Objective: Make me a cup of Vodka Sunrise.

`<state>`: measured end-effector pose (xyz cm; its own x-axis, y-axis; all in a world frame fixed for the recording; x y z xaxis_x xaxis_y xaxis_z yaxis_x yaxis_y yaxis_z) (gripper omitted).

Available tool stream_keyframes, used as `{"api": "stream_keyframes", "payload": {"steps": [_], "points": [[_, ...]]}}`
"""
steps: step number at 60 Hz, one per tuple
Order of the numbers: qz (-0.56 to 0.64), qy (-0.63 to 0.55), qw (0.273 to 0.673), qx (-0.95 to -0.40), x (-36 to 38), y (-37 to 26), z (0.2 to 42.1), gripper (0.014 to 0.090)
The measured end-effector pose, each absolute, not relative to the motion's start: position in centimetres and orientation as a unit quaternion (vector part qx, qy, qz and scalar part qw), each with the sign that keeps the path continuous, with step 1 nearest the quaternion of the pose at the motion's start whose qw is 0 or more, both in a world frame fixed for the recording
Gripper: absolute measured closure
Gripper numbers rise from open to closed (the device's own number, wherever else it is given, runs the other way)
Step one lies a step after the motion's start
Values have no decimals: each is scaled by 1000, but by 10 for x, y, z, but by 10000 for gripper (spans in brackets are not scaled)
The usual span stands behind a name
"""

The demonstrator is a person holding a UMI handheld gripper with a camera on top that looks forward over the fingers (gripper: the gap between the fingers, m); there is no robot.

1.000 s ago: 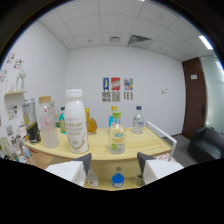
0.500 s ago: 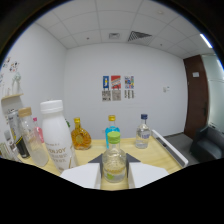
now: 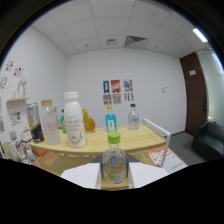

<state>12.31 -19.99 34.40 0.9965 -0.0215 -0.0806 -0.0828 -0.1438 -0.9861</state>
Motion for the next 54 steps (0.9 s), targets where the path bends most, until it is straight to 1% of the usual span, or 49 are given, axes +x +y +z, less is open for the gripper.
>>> {"api": "stream_keyframes", "payload": {"steps": [4, 13, 20, 29, 37, 40, 44, 54], "points": [[28, 35, 645, -763, 121, -209, 308, 695], [41, 59, 586, -807, 113, -217, 210, 696], [34, 56, 558, -827, 110, -217, 164, 693], [-1, 25, 553, -833, 112, -214, 150, 694], [-121, -75, 547, -825, 129, -210, 155, 696], [-169, -123, 543, -814, 133, -209, 159, 694], [-234, -187, 526, -796, 138, -207, 164, 696], [-368, -352, 470, -721, 133, -203, 172, 698]]}}
